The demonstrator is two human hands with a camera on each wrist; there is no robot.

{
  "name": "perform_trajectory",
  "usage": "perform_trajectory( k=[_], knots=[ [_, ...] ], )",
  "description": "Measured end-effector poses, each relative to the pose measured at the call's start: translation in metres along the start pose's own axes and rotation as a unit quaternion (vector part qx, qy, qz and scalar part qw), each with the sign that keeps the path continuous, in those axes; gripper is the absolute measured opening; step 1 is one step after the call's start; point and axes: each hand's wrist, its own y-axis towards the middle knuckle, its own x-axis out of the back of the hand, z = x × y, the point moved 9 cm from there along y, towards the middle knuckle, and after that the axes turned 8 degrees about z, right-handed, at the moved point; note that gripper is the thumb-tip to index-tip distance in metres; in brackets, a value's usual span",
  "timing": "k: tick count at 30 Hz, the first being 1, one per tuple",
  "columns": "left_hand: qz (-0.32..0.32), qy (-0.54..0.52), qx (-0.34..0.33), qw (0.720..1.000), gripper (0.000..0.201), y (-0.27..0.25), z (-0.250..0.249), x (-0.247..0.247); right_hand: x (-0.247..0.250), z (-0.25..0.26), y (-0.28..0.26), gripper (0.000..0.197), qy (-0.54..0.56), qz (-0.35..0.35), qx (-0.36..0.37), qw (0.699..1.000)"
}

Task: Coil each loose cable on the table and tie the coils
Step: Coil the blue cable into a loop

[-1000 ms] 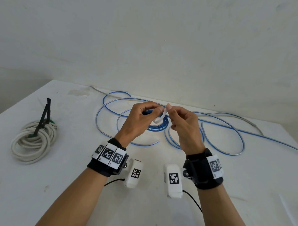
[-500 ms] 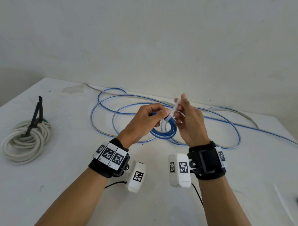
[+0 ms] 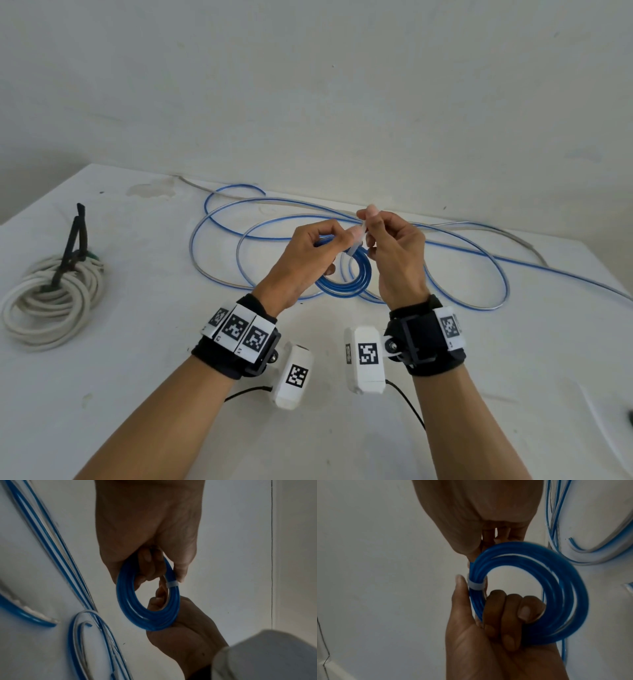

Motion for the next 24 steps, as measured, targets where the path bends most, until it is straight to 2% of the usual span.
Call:
perform_trajectory(
  k=[7, 11, 13, 17, 19, 22, 23, 24],
  knots=[
    [-0.023, -0.041, 0.025, 0.999, 0.031, -0.002, 0.017, -0.005, 0.0, 0.002, -0.003, 0.024, -0.036, -0.03, 0.046, 0.998],
    [-0.025, -0.095, 0.053, 0.994, 0.031, -0.011, 0.025, 0.004, -0.014, -0.001, -0.008, 0.021, -0.018, -0.004, 0.039, 0.999],
    [-0.001, -0.142, 0.071, 0.987, 0.026, -0.017, 0.025, 0.013, -0.03, 0.004, -0.011, 0.022, 0.042, 0.041, 0.022, 0.998],
    [0.033, -0.298, 0.094, 0.949, 0.023, -0.048, 0.025, 0.042, -0.097, 0.029, -0.028, 0.02, 0.124, 0.216, -0.033, 0.968],
    [0.006, -0.341, 0.097, 0.935, 0.035, -0.067, 0.023, 0.068, -0.131, 0.043, -0.034, 0.02, 0.144, 0.257, -0.04, 0.955],
    [-0.008, -0.286, 0.1, 0.953, 0.075, -0.101, 0.02, 0.114, -0.179, 0.057, -0.034, 0.022, 0.05, 0.255, -0.004, 0.966],
    [-0.001, -0.249, 0.099, 0.963, 0.078, -0.115, 0.017, 0.127, -0.197, 0.059, -0.037, 0.023, 0.011, 0.257, 0.009, 0.966],
    [0.0, -0.195, 0.097, 0.976, 0.071, -0.13, 0.01, 0.14, -0.214, 0.061, -0.04, 0.024, -0.02, 0.26, 0.019, 0.965]
  ],
)
